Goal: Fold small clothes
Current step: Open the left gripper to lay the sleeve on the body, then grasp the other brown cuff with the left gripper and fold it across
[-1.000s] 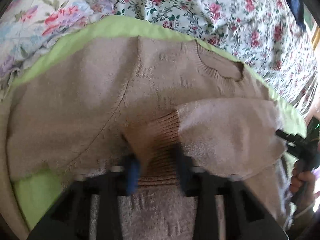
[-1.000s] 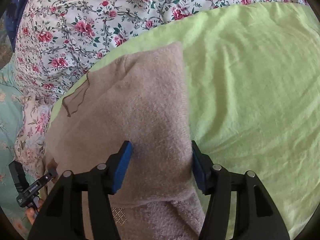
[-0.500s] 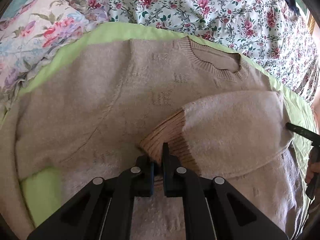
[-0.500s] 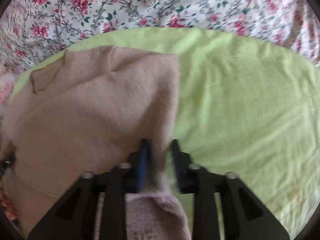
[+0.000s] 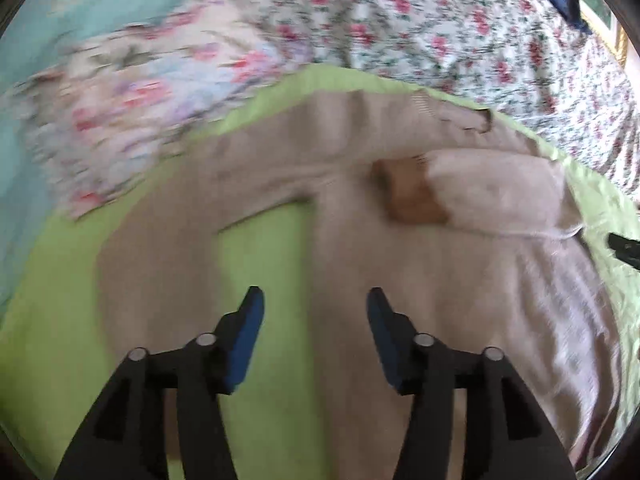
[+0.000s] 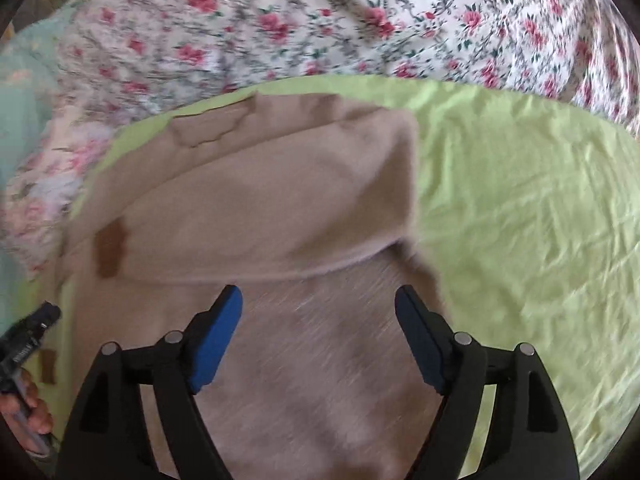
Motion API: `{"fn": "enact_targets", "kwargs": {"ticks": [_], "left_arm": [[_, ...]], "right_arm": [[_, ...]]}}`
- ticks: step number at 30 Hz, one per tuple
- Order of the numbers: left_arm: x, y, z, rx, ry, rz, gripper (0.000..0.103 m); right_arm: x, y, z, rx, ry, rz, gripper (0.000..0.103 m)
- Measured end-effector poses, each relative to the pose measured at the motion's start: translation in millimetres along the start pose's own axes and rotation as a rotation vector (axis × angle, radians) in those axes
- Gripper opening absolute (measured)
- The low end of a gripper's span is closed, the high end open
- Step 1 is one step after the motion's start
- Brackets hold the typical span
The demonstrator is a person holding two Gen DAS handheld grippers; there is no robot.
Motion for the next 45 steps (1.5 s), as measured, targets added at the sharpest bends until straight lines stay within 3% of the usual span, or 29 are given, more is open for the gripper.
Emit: {"fn": "enact_targets", "kwargs": {"ticks": [3,10,11,13,15,18,19,20,23,26,30,36,41,45], "left_arm": [[-12,7,-28,0.087,-0.006,0.005,0.067],[-28,-28,-63,0.170,0.009,-0.096,0.064],[-29,-33,-68,0.167,0.019,-0.109,0.051],[-29,-33,-77,0.133,0.046,-0.104,0.040],[-25,-30,-82,0.100,0.055,-0.112,0.011],[-21,-22,-85,0.034,0.086,-0.117,0.007],[-20,-16,-82,0.007,0.091,-0.112,0.006],[-18,-10,-78,-0.021,0.097,-0.106,0.006],[-6,11,-54,-0.161,0.114,-0.079,0.006],[15,30,-11,-0.301,0.097,-0.045,0.006],[52,32,63,-0.467,0.046,-0.024,0.006],[78,-12,174,-0.571,-0.030,-0.061,0.006],[73,-80,241,-0.546,-0.080,-0.137,0.006],[64,-120,254,-0.481,-0.113,-0.204,0.008]], "right_arm": [[-20,13,-16,0.037,0.003,0.020,0.091],[-53,15,-36,0.224,-0.027,-0.026,0.091],[-56,15,-38,0.232,-0.033,-0.028,0.091],[-61,15,-43,0.258,-0.037,-0.023,0.091],[-64,16,-46,0.288,-0.036,-0.017,0.091],[-66,15,-55,0.283,-0.014,-0.031,0.091],[-66,15,-57,0.280,-0.004,-0.034,0.087],[-65,17,-59,0.274,0.011,-0.029,0.073],[-63,19,-60,0.230,0.034,-0.011,0.040],[-61,18,-49,0.233,0.007,-0.007,0.023],[-58,20,-32,0.211,-0.010,0.011,0.019],[-51,17,3,0.159,-0.049,0.023,0.018],[-44,3,22,0.137,-0.059,0.018,0.018],[-36,-11,28,0.115,-0.056,0.024,0.019]]}}
Point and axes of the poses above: each gripper's, at about its wrist camera, not at the fingertips, and y roughly against the way its jaws point, z to its right, x to its top, the point moved 1 cm from there along -y, roughly the way its jaws point, and after that the axes turned 10 degrees about y, right-handed, at the moved point
